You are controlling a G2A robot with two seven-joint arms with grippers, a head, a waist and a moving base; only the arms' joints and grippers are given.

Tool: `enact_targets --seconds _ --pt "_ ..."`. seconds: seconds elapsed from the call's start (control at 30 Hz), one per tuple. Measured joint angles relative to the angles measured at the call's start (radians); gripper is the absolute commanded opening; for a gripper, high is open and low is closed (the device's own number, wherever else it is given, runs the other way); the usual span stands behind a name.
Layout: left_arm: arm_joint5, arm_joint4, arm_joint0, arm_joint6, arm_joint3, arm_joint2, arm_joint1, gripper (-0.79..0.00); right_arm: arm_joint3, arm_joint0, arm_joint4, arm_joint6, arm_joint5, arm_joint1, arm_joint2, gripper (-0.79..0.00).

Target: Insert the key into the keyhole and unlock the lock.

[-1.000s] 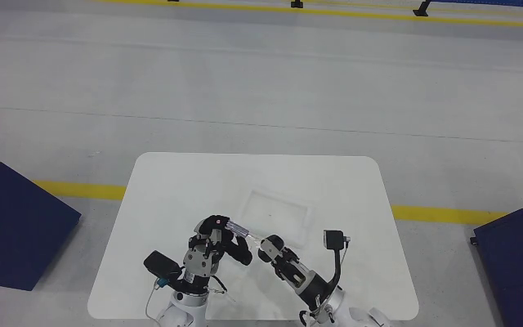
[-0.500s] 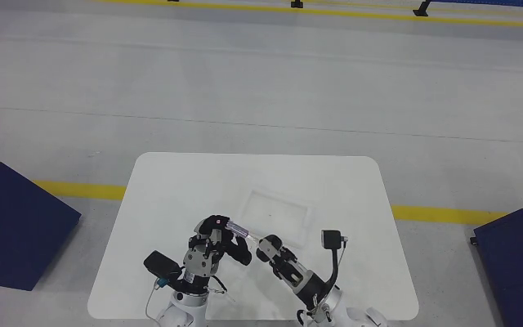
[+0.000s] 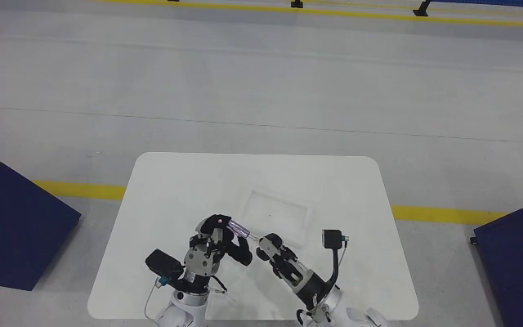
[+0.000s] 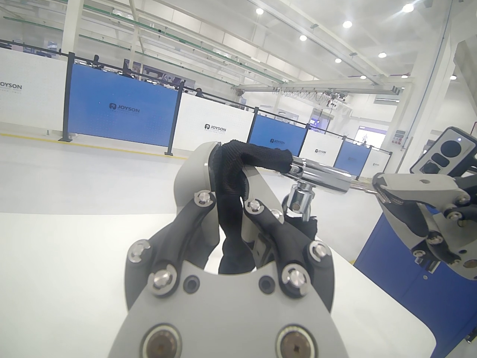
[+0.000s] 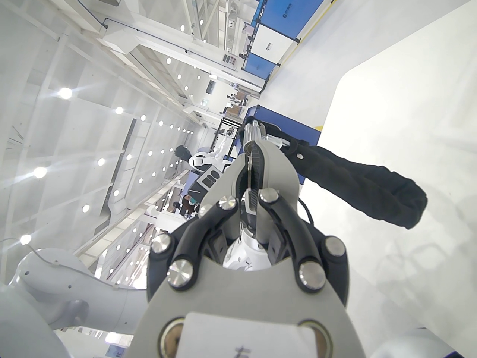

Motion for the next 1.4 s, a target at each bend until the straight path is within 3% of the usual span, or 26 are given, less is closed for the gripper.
enact_targets --seconds 1.4 --pt "-0.007 0.039 0.017 -0.014 0.007 -0.034 -0.039 -0.785 0.016 0.014 -0.037 -0.02 0.026 -0.019 -0.045 -0.785"
